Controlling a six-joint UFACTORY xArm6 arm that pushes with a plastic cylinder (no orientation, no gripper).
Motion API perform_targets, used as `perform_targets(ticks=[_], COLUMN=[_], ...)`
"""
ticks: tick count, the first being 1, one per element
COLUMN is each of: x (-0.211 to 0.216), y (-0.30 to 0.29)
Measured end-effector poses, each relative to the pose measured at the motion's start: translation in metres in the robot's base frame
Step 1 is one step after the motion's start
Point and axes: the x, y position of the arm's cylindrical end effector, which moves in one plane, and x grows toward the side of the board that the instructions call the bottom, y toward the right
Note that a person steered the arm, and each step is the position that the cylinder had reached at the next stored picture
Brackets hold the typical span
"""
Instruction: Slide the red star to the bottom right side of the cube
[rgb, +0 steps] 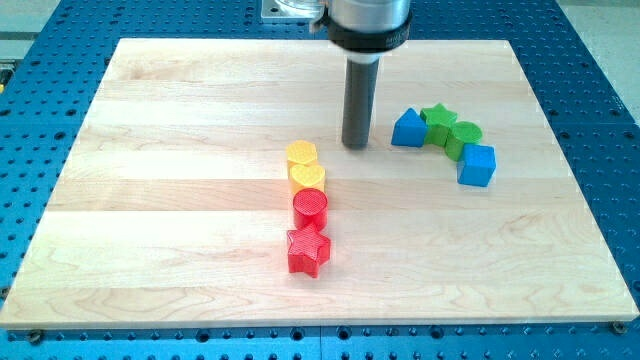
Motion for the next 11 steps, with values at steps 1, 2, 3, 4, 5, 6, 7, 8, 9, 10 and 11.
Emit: perform_targets(ticks=[1,2,3,4,5,6,7,8,9,10,11], x=[-0.005,0.002,-0.002,0.005,0.008,0.076,0.165,0.179,0.186,0.165,0.179], y=[0.065,0.101,0.044,-0.022,-0.120,-0.219,-0.218,-0.128,-0.097,0.021,0.038])
